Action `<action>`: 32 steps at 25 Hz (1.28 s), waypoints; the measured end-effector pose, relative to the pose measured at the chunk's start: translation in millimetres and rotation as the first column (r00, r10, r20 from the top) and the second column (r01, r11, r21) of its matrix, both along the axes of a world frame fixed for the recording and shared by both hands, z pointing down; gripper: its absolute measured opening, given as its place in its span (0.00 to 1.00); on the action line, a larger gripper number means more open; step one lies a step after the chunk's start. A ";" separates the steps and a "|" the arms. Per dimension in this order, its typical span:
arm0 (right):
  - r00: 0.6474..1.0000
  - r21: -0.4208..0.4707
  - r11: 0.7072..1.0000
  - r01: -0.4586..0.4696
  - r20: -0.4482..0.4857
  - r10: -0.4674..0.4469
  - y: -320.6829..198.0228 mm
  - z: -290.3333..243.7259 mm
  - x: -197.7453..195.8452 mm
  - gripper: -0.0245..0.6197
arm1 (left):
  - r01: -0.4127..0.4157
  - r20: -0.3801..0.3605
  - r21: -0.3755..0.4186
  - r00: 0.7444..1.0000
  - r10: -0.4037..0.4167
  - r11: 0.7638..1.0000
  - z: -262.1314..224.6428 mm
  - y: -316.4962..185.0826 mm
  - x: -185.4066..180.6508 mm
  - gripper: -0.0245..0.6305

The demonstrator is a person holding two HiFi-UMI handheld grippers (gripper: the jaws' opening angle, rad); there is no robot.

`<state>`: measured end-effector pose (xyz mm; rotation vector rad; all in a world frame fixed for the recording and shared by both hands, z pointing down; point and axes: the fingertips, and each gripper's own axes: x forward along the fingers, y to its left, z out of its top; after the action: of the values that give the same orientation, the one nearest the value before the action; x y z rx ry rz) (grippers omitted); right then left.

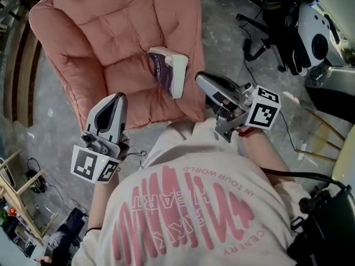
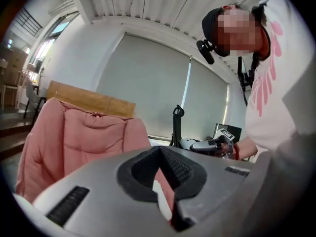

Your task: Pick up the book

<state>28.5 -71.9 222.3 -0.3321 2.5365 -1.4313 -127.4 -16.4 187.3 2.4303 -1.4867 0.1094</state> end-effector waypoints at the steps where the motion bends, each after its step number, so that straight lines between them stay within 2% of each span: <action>1: 1.000 0.000 1.000 -0.025 -0.016 0.025 2.1 2.6 2.9 0.08 | -0.029 -0.017 -0.009 0.999 0.029 1.000 5.8 -5.0 1.2 0.05; 3: 0.997 -0.016 0.997 -0.070 -0.046 0.069 4.2 9.5 11.0 0.17 | -0.073 -0.068 -0.033 0.995 0.071 0.997 18.9 -13.0 6.9 0.05; 7: 0.989 -0.054 0.992 -0.111 -0.102 0.106 4.2 30.9 21.5 0.24 | -0.155 -0.175 -0.113 0.975 0.134 0.981 50.1 -17.8 29.6 0.05; 8: 0.987 -0.061 0.992 -0.111 -0.120 0.103 4.0 37.1 21.9 0.29 | -0.172 -0.187 -0.141 0.972 0.144 0.975 59.6 -17.6 35.2 0.05; 10: 0.983 -0.083 0.991 -0.105 -0.158 0.091 2.4 51.6 19.9 0.43 | -0.196 -0.201 -0.196 0.967 0.156 0.961 78.2 -17.8 45.4 0.12; 12: 0.974 -0.108 0.989 -0.106 -0.210 0.081 -0.8 72.9 15.6 0.46 | -0.214 -0.195 -0.239 0.966 0.169 0.947 97.3 -19.1 54.0 0.18; 14: 0.953 -0.125 0.985 -0.120 -0.292 0.079 -5.3 104.4 11.1 0.51 | -0.215 -0.161 -0.278 0.971 0.175 0.936 121.0 -22.5 57.0 0.28; 16: 0.913 -0.128 0.984 -0.125 -0.402 0.064 -10.4 140.7 6.2 0.58 | -0.200 -0.143 -0.316 0.976 0.162 0.927 144.3 -28.7 53.5 0.35; 19: 0.851 -0.139 0.984 -0.110 -0.524 0.021 -14.2 178.2 -5.1 0.62 | -0.172 -0.148 -0.373 0.981 0.124 0.912 168.4 -34.8 43.9 0.37; 21: 0.834 -0.165 0.981 -0.097 -0.551 -0.010 -12.9 190.4 -14.0 0.62 | -0.169 -0.150 -0.414 0.982 0.116 0.895 183.8 -33.8 40.3 0.37; 24: 0.821 -0.213 0.973 -0.083 -0.569 -0.055 -12.5 210.4 -23.8 0.62 | -0.189 -0.177 -0.481 0.977 0.117 0.856 218.5 -28.6 43.4 0.37; 26: 0.811 -0.226 0.971 -0.074 -0.580 -0.073 -15.5 219.4 -29.5 0.62 | -0.220 -0.217 -0.536 0.969 0.118 0.815 243.9 -20.6 48.7 0.40; 29: 0.800 -0.236 0.969 -0.070 -0.594 -0.087 -17.4 222.5 -35.7 0.62 | -0.264 -0.297 -0.613 0.950 0.092 0.745 273.0 -2.6 52.7 0.52; 31: 0.795 -0.244 0.968 -0.062 -0.598 -0.100 -17.1 220.5 -37.6 0.62 | -0.296 -0.389 -0.644 0.921 0.032 0.706 285.7 8.6 53.7 0.60; 32: 0.787 -0.242 0.969 -0.046 -0.606 -0.115 -17.0 218.8 -38.1 0.62 | -0.312 -0.445 -0.655 0.895 -0.017 0.688 291.3 13.5 55.2 0.63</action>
<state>-9.6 -89.0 441.1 -0.9475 2.8438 -1.9104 -72.2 -2.9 478.7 1.7624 -0.8144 0.1542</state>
